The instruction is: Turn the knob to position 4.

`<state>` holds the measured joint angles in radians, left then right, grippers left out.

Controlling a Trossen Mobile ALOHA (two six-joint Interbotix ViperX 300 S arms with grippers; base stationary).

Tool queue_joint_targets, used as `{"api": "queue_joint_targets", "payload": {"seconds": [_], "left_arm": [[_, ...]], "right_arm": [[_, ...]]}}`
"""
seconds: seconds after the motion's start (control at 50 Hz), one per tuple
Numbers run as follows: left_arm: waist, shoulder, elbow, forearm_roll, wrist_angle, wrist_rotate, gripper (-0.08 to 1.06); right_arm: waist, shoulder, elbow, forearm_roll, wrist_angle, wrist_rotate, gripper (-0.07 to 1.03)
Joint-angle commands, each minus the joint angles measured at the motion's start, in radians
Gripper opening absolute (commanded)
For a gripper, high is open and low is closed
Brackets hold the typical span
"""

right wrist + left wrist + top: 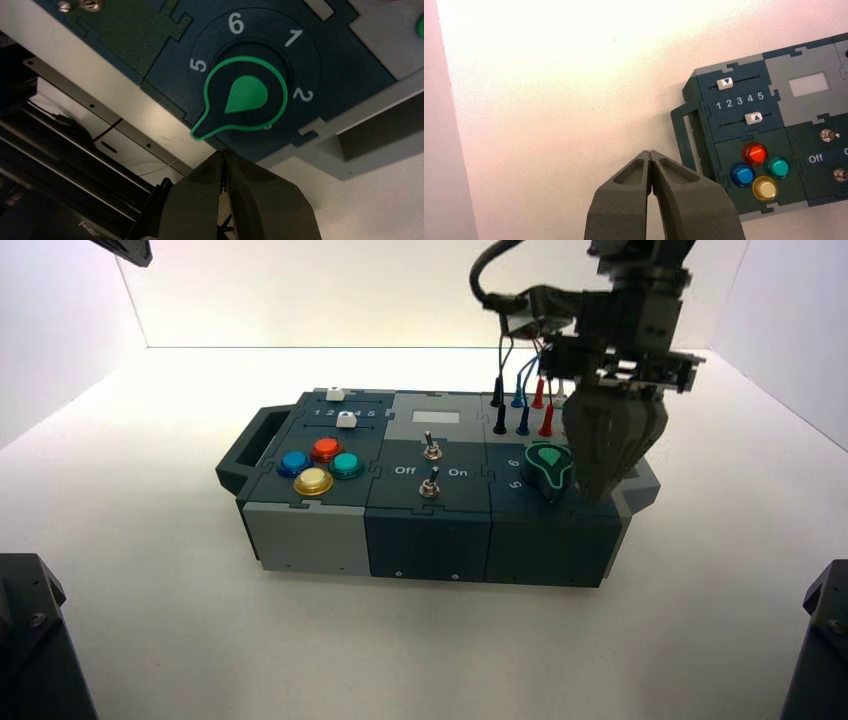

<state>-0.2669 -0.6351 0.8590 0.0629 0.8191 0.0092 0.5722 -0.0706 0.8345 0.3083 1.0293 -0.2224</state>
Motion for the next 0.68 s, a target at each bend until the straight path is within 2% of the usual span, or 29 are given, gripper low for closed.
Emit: {"api": "queue_joint_targets", "payload": {"seconds": [0.02, 0.18, 0.26, 0.36, 0.68], "left_arm": [[-0.002, -0.008, -0.026, 0.005, -0.006, 0.003, -0.03], [-0.002, -0.015, -0.018, 0.008, -0.005, 0.005, -0.03], [-0.002, -0.071, -0.009, 0.009, -0.003, 0.014, -0.03], [-0.002, -0.118, -0.003, 0.015, 0.000, 0.015, -0.03], [0.008, -0.137, -0.005, 0.020, 0.003, 0.015, -0.03]], "right_arm": [[0.003, -0.055, -0.014, 0.000, 0.011, 0.003, -0.02], [0.005, -0.124, -0.008, 0.002, 0.015, 0.003, -0.02], [0.005, -0.302, 0.017, -0.002, 0.018, 0.003, -0.02], [0.003, -0.391, 0.029, -0.002, 0.021, 0.005, -0.02], [0.003, -0.393, 0.032, -0.003, 0.018, 0.003, -0.02]]}}
